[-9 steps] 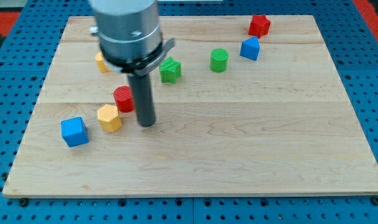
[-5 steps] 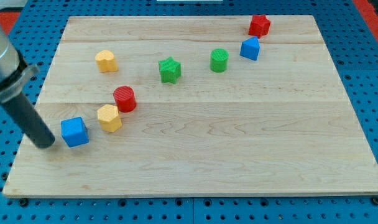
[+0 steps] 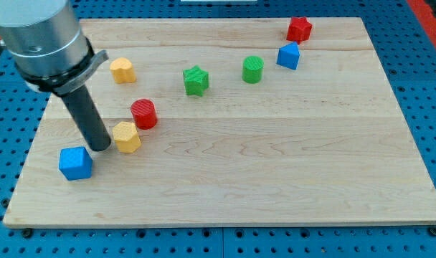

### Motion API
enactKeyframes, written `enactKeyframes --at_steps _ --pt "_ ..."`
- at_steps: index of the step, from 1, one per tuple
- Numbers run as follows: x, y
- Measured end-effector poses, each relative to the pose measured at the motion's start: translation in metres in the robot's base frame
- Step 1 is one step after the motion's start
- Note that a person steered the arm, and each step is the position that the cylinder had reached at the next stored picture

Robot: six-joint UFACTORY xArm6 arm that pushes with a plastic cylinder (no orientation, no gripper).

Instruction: Push the yellow hexagon parallel to the bottom of the red circle

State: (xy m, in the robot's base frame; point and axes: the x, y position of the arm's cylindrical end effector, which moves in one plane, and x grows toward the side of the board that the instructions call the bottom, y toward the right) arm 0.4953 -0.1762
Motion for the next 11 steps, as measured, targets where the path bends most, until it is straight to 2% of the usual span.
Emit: enactKeyframes --at_steps 1,2,3,4,6,7,8,9,10,11 --pt "0.021 -0.001" --pt "0.037 0.022" --pt "0.034 0.060" --pt "-0.001 0.060" --pt "-0.021 0.062" --pt "-0.053 0.055" --pt "-0.040 0.051" --pt "-0.019 0.007" --pt "-0.027 0.028" --pt "-0.045 0.004"
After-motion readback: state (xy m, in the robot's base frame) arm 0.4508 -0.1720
